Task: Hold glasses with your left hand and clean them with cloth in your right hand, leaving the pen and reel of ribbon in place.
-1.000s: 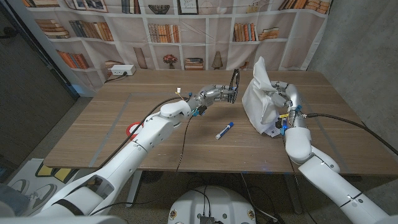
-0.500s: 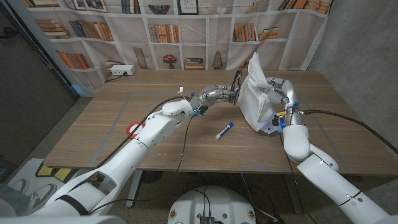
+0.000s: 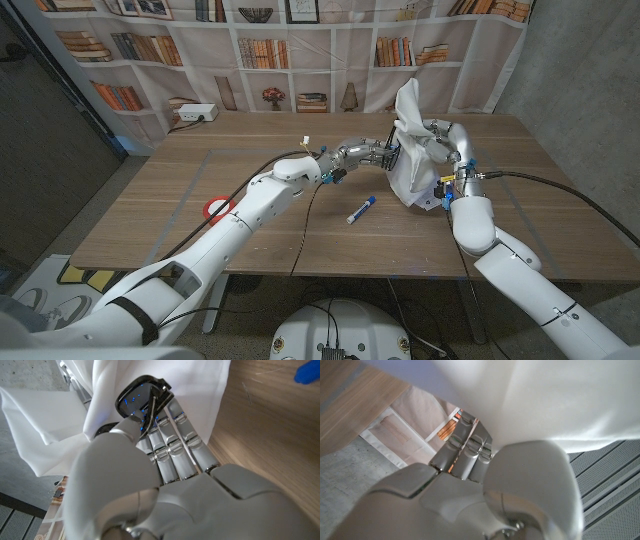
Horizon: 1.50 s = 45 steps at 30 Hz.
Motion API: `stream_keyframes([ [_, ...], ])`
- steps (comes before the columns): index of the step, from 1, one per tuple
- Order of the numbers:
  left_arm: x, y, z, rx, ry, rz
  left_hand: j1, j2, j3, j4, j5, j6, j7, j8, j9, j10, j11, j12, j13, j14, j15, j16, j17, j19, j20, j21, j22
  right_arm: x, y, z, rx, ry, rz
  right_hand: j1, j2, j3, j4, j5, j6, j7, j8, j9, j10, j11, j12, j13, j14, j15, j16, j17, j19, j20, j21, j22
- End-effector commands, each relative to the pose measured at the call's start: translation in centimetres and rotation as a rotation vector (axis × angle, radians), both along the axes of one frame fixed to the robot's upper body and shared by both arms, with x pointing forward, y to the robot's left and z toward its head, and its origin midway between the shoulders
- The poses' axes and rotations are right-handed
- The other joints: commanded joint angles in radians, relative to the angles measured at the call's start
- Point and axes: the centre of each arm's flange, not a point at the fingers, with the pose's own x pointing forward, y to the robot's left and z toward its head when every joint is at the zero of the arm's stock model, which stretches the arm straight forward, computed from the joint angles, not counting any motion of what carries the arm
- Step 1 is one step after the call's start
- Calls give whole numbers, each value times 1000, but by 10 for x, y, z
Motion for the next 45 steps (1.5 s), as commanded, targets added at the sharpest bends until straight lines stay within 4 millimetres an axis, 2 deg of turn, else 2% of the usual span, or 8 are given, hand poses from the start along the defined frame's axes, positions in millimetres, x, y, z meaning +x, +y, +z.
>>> stream_keyframes([
  [1,2,-16,2,35,1,-33,9,5,10,1,4,48,52,3,2,0,5,1,4,29,-24,5,3,6,4,6,5,5,4,1,-3,16,10,1,7,3,3,5,1,3,-3,2,70,-69,-1,130,-4,1,-6,3,-7,-123,7,-1],
  [28,7,-12,12,53,-9,-41,7,4,15,2,4,45,53,0,7,2,7,0,11,28,-22,6,6,2,5,11,5,9,3,-17,11,89,9,-2,9,7,2,5,-1,5,-5,2,73,-70,-6,136,-3,1,-11,4,-8,-124,10,-10],
  [36,10,-16,5,82,8,-56,7,3,17,1,4,47,53,0,8,2,4,-1,11,28,-21,6,6,4,6,13,5,18,8,1,-34,73,-5,-2,9,8,2,4,0,4,-5,3,73,-70,-7,138,-3,0,-13,4,-9,-123,11,-13],
  [42,10,-22,-2,125,7,-59,8,3,18,0,4,49,52,-1,7,3,6,-2,11,29,-20,6,6,4,7,14,5,19,9,15,-51,52,-19,-3,9,8,2,4,0,5,-5,3,73,-70,-9,138,-3,0,-14,4,-9,-123,12,-15],
  [45,10,-27,-4,147,1,-66,8,2,19,-1,4,51,53,-1,6,1,-1,-4,9,28,-19,6,6,4,7,15,5,18,9,20,-61,45,-26,-3,9,8,2,4,0,5,-5,3,73,-70,-9,138,-2,1,-14,5,-10,-123,12,-15],
])
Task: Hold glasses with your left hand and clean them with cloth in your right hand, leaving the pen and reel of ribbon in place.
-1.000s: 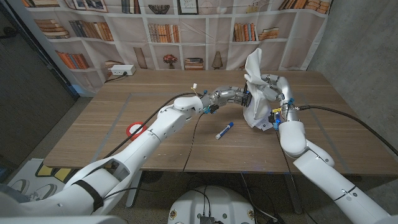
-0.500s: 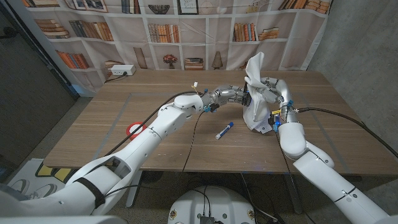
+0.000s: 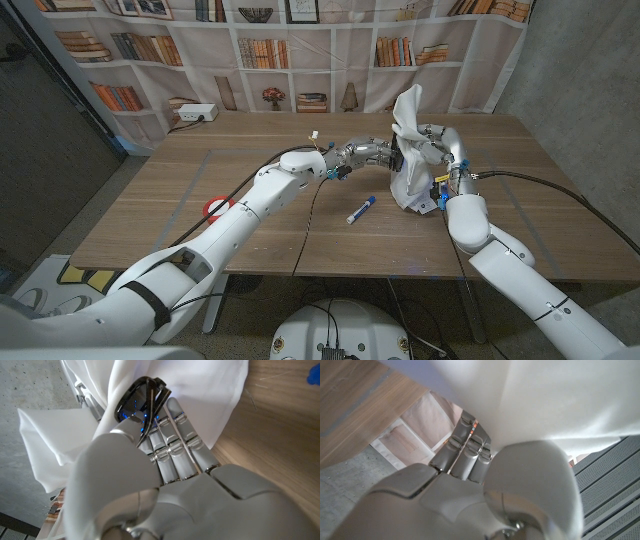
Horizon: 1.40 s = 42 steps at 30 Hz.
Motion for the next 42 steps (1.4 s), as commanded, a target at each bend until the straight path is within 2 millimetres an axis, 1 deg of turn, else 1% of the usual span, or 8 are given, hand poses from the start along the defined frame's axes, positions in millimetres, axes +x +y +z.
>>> stream_keyframes([
  [1,1,-13,-10,72,-5,-20,8,2,11,0,5,51,53,5,2,5,-4,-5,3,27,-19,6,6,3,8,5,5,2,2,21,-39,-25,-23,3,8,9,2,4,0,4,-1,0,74,-70,3,25,-2,1,1,2,-3,-123,5,2],
  [6,1,-17,-10,72,-6,-31,9,3,13,-1,5,52,52,4,2,4,0,-6,3,25,-18,5,7,0,9,5,5,1,0,25,-42,-29,-31,2,8,9,2,4,0,4,-1,0,75,-70,3,26,-2,0,0,2,-3,-123,6,0],
  [7,1,-17,-10,69,-6,-31,9,3,13,-1,5,52,53,4,2,4,-3,-6,3,25,-19,5,7,0,9,5,5,1,0,24,-39,-27,-33,2,8,9,2,4,0,5,-1,0,75,-70,2,26,-2,1,-1,2,-3,-123,6,0],
  [14,-1,-14,-8,45,-10,-18,9,3,15,-1,4,51,53,3,2,3,-5,-7,4,25,-19,5,7,-1,9,6,5,1,-5,11,-27,4,-31,1,9,10,2,4,-1,5,-1,0,75,-70,0,27,-2,1,-2,3,-4,-124,7,-2],
  [24,-6,1,1,-43,-27,-2,9,3,16,0,4,49,52,2,4,3,-6,-6,6,26,-22,6,8,-1,8,8,5,-2,-15,-5,-2,36,-34,1,9,12,1,4,-1,4,-1,1,76,-70,-2,29,-3,0,-4,3,-5,-124,8,-6],
  [29,-6,8,6,-78,-33,10,8,2,17,0,4,50,50,1,5,5,-5,-5,7,25,-24,6,8,-2,7,9,5,-7,-14,-10,10,35,-28,1,9,12,1,4,-1,4,-2,2,76,-70,-3,29,-3,1,-5,4,-5,-124,9,-8],
  [34,-5,5,5,-70,-28,4,7,2,18,0,4,52,50,2,5,5,-6,-6,8,26,-21,6,8,-1,8,10,5,-11,-12,-9,-1,24,-21,1,10,13,0,4,-2,3,-2,2,76,-70,-4,31,-2,0,-6,4,-6,-124,10,-9],
  [42,-3,-2,0,-39,-13,-6,7,1,19,0,4,52,49,1,5,5,-6,-7,8,26,-21,6,9,-2,6,11,5,-7,-13,0,-8,15,-15,-1,10,14,1,4,-1,4,-2,2,77,-70,-7,32,-2,1,-8,4,-6,-124,11,-12],
])
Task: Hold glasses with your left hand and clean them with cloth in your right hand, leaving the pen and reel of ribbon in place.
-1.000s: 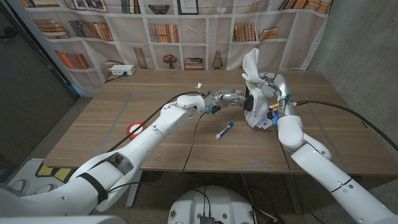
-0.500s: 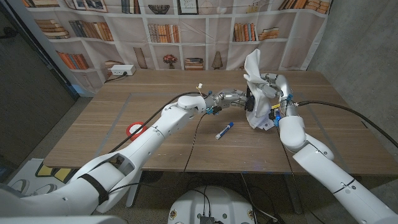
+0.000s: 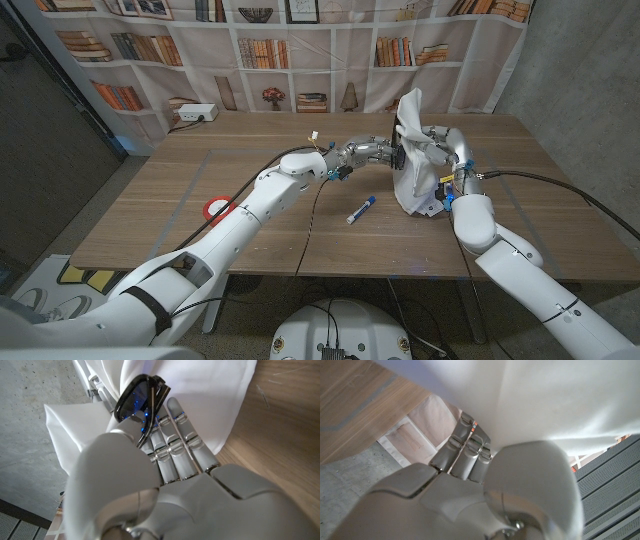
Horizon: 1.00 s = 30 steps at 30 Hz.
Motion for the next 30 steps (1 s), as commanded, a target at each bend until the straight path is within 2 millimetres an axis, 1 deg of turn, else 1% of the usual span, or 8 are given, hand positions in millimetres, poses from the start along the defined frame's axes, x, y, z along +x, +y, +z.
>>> stream_keyframes([
  [1,3,-4,-4,16,15,-5,7,1,11,0,7,50,50,2,5,3,-6,4,2,26,-21,6,2,3,1,7,5,0,-1,8,2,-18,13,-3,7,7,-1,7,-1,4,-2,4,77,-70,5,6,-2,1,-2,5,-7,-124,3,1],
  [9,4,-7,-9,34,29,-9,6,1,12,1,7,52,49,1,6,4,-8,4,2,24,-22,6,3,2,1,9,5,5,2,20,-14,-34,14,-4,7,7,-1,7,-1,4,-2,4,78,-70,3,7,-1,1,-3,5,-8,-124,5,-1],
  [14,3,-7,-9,42,30,-10,6,0,13,1,7,52,50,1,6,4,-7,4,2,24,-22,6,3,2,1,10,5,12,5,26,-22,-36,24,-5,7,7,-1,7,-1,4,-3,3,78,-70,2,7,-2,1,-4,6,-8,-124,5,-3],
  [18,2,-5,-10,44,31,-7,5,1,13,1,7,53,50,0,6,4,-7,2,2,24,-21,6,4,1,1,10,5,20,9,32,-38,-31,35,-5,7,8,-1,7,-1,4,-3,3,80,-70,1,6,-2,1,-5,6,-9,-124,6,-4],
  [25,0,1,-11,42,29,4,5,0,15,1,7,51,52,-1,7,3,-7,2,2,22,-21,5,4,0,1,11,4,26,9,42,-45,-31,34,-6,6,9,-1,7,0,5,-3,3,80,-70,0,9,-2,1,-6,6,-9,-124,7,-7],
  [30,0,4,-8,34,22,11,5,0,16,1,7,51,50,-1,8,6,-6,3,3,24,-22,6,4,-1,1,12,4,26,9,40,-37,-26,35,-7,6,9,-1,7,-1,4,-3,4,79,-70,-2,8,-2,1,-7,6,-10,-124,8,-8],
])
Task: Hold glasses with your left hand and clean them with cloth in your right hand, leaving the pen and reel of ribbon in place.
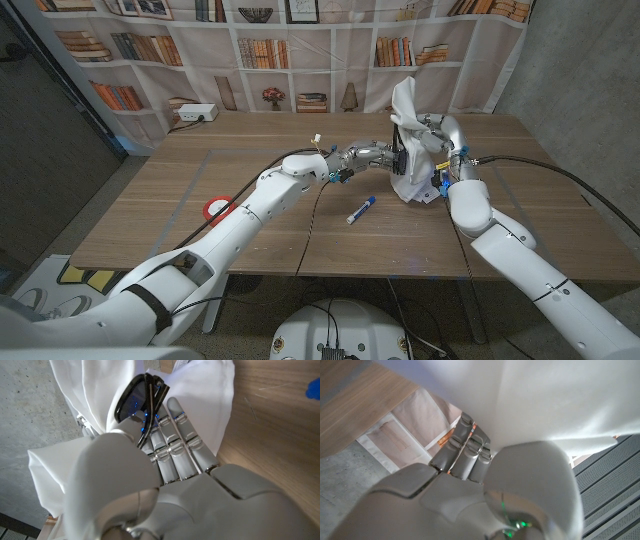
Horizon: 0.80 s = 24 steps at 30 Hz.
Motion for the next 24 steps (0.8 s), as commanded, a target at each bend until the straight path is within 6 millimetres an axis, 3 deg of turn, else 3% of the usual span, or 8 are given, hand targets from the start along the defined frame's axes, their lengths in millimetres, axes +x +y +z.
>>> stream_keyframes([
  [1,-2,8,3,-11,-12,19,5,0,10,1,8,51,49,3,2,4,-2,4,4,24,-22,6,5,0,1,5,4,6,2,5,0,8,2,-3,2,9,-2,7,0,4,-3,4,79,-70,6,4,-2,1,-4,1,-5,-129,8,1],
  [14,-4,23,31,-67,-90,39,3,0,11,2,7,50,49,2,4,2,-4,1,3,23,-23,6,5,-1,0,7,4,-17,5,-19,25,13,-29,-4,0,10,-3,7,0,5,-3,5,80,-70,3,6,-6,1,-8,2,-9,-129,9,-4],
  [24,2,14,29,-50,-70,11,1,-1,12,2,7,53,46,1,3,1,-3,0,3,22,-25,6,6,-1,0,9,4,-23,8,-24,20,13,-40,-6,-1,11,-3,6,2,7,-4,4,84,-70,2,8,-12,1,-13,1,-15,-129,8,-8],
])
